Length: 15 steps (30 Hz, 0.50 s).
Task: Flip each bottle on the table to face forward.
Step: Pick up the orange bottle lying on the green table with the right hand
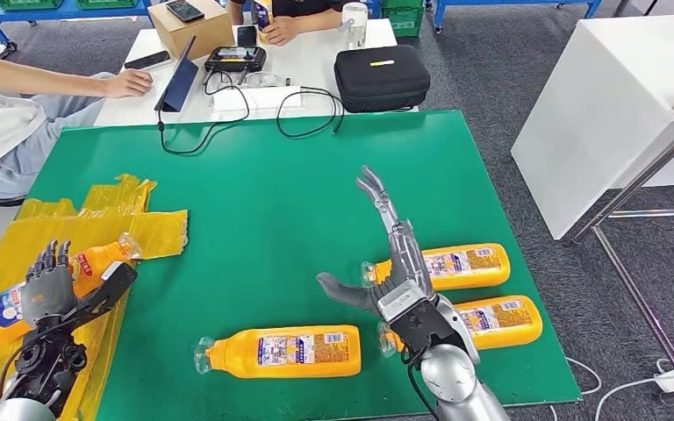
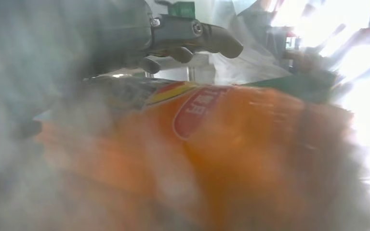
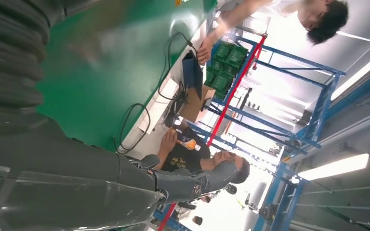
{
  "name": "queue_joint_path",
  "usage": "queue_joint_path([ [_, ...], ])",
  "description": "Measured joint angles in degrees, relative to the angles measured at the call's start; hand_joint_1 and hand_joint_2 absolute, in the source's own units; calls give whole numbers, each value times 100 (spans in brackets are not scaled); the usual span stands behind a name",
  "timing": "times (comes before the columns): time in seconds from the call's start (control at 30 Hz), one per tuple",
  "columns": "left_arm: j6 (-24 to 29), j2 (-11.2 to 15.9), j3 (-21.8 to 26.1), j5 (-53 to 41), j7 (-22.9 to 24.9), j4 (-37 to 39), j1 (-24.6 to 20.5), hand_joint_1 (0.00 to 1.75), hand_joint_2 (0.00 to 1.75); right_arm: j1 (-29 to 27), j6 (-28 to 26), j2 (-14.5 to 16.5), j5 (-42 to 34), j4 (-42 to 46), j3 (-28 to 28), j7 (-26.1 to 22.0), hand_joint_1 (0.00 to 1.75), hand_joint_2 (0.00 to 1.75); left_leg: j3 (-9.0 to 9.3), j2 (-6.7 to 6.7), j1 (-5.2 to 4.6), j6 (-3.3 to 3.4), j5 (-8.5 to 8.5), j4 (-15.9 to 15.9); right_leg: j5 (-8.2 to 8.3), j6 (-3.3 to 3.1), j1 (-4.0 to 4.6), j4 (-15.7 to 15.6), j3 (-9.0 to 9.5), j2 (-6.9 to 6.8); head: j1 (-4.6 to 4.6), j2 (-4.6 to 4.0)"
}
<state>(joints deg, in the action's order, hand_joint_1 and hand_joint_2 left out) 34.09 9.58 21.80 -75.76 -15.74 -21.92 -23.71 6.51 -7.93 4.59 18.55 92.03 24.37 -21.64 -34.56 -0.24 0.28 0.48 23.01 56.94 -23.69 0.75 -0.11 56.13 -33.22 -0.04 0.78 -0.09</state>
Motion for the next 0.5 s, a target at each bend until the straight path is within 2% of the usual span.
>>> queue_joint_path([
  [0.1, 0, -41, 76, 153, -175, -1, -1, 0, 175, 5, 2, 0, 47, -50, 2, 10, 0, 175, -1, -3, 0, 0, 0, 0, 0, 0, 0, 0, -1, -4, 1, 0],
  [0.17, -93, -97, 181, 633, -667, -28, -4, 0, 175, 6, 12, -5, 229, -79, 14, 41, 0, 175, 0, -6, 0, 3, -3, 0, -1, 0, 0, -1, -3, -6, 1, 0],
  [0.27, -934, -287, 460, 2019, -1806, -264, -35, 0, 175, 9, 73, -61, 879, -125, 121, 121, 0, 175, -2, -28, 0, 9, -9, 1, -2, 1, -1, -1, -1, -30, 0, 0],
  [0.33, -1747, -474, 561, 2885, -2238, -643, 7, 0, 175, 12, 127, -125, 1435, -183, 271, 169, 0, 175, -4, -34, 0, 10, -10, 1, -2, 2, 0, -1, 2, -38, -2, 0],
  [0.4, -2339, -673, 503, 3453, -2344, -1159, 157, 0, 175, 13, 225, -195, 1811, -264, 452, 188, 0, 175, -8, -24, 0, 10, -9, 1, 1, 2, 0, -1, -3, -31, -3, -1],
  [0.5, -2670, -894, 236, 3833, -2263, -1881, 431, 0, 175, 19, 489, -318, 1944, -399, 714, 130, 0, 175, -17, -6, -1, 9, -9, 3, 5, 3, -1, -1, -18, -19, -2, 0],
])
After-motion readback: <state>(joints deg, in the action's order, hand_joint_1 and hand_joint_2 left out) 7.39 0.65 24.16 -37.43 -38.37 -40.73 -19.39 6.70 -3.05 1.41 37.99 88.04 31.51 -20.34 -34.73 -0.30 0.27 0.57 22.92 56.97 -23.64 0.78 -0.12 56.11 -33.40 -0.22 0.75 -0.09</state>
